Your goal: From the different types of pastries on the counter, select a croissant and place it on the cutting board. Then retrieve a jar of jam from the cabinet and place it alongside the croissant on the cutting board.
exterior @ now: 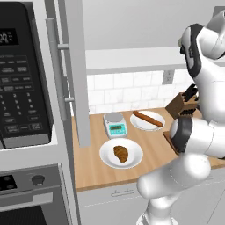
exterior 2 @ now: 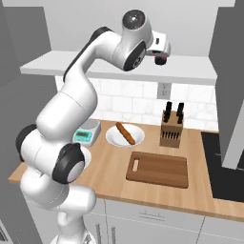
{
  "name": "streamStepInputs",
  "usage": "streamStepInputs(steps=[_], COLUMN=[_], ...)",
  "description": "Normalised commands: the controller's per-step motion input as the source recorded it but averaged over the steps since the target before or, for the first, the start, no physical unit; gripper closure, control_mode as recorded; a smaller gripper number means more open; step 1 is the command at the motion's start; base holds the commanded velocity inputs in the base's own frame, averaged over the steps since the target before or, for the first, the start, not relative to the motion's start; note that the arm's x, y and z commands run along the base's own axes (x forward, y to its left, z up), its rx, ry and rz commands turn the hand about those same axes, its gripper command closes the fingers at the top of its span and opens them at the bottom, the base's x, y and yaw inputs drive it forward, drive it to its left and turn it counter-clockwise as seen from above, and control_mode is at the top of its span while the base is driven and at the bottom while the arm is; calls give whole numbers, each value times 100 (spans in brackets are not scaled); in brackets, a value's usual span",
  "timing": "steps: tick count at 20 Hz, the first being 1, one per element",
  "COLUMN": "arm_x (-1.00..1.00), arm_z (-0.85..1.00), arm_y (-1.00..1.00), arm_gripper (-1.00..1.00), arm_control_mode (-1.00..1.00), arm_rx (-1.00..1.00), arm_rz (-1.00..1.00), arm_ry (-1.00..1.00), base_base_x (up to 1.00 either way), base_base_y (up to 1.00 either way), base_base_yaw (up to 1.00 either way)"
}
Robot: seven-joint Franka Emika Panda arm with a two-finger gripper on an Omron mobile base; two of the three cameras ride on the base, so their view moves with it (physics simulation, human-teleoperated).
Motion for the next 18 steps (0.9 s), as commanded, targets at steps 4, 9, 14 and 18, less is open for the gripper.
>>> streamStepInputs(steps=[4, 9, 14, 18], arm_x=[38, 8, 16, 2], arm_z=[0, 0, -5, -20], arm_y=[-26, -4, -13, 0], arm_gripper=[-100, -100, -100, -100], arm_control_mode=[-100, -100, -100, -100], arm_rx=[0, 0, 0, 0], arm_rz=[1, 0, 0, 0], arm_ry=[9, 1, 1, 4], base_base_x=[0, 0, 0, 0], base_base_y=[0, 0, 0, 0], base_base_yaw=[0, 0, 0, 0])
